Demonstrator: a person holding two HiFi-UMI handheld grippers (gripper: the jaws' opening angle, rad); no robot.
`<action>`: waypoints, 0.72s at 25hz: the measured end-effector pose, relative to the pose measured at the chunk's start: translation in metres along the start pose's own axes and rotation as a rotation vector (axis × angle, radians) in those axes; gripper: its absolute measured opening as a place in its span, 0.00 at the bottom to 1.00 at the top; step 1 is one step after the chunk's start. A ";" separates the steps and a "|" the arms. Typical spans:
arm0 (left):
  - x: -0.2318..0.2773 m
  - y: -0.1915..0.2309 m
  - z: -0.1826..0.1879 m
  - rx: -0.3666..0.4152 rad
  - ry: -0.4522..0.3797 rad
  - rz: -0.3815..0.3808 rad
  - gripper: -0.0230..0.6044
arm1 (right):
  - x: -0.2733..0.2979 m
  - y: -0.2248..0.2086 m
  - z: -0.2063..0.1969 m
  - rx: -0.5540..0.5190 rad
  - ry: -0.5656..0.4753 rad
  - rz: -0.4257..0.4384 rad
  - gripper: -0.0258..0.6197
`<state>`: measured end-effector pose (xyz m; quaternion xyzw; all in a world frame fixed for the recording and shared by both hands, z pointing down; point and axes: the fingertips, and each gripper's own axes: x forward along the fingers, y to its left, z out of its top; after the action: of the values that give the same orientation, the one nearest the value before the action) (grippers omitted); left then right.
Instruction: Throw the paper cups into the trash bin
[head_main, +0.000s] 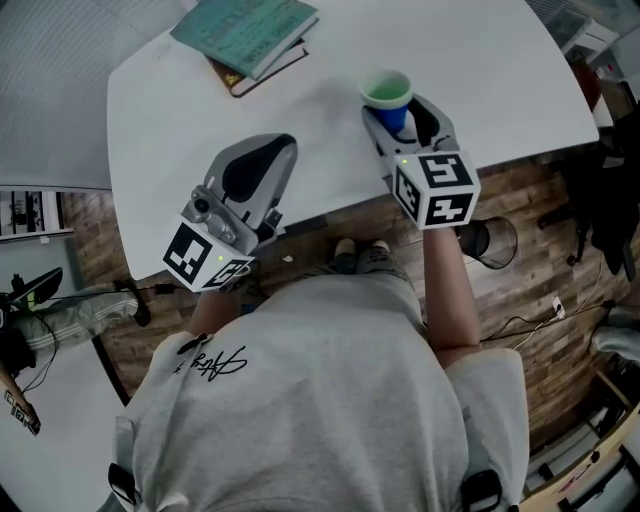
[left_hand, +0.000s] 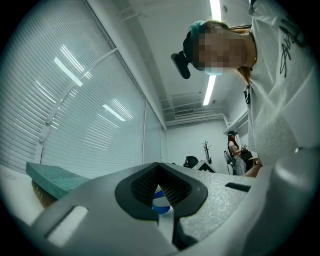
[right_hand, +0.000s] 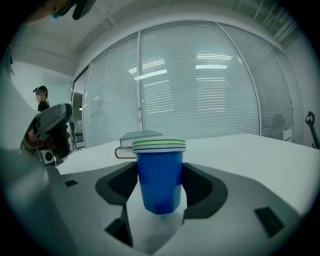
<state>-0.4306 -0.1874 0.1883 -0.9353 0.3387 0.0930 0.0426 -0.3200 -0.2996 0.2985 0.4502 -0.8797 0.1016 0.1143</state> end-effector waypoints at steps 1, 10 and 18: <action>0.000 0.000 0.000 -0.001 -0.001 -0.003 0.04 | -0.002 0.001 0.001 -0.001 -0.008 -0.002 0.48; 0.011 -0.009 -0.002 -0.011 -0.003 -0.068 0.04 | -0.034 0.003 0.019 0.001 -0.098 -0.040 0.48; 0.029 -0.026 -0.006 -0.035 -0.014 -0.154 0.04 | -0.075 -0.006 0.028 0.018 -0.160 -0.108 0.48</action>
<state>-0.3911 -0.1866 0.1890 -0.9585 0.2637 0.1021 0.0355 -0.2758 -0.2529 0.2501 0.5047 -0.8595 0.0670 0.0449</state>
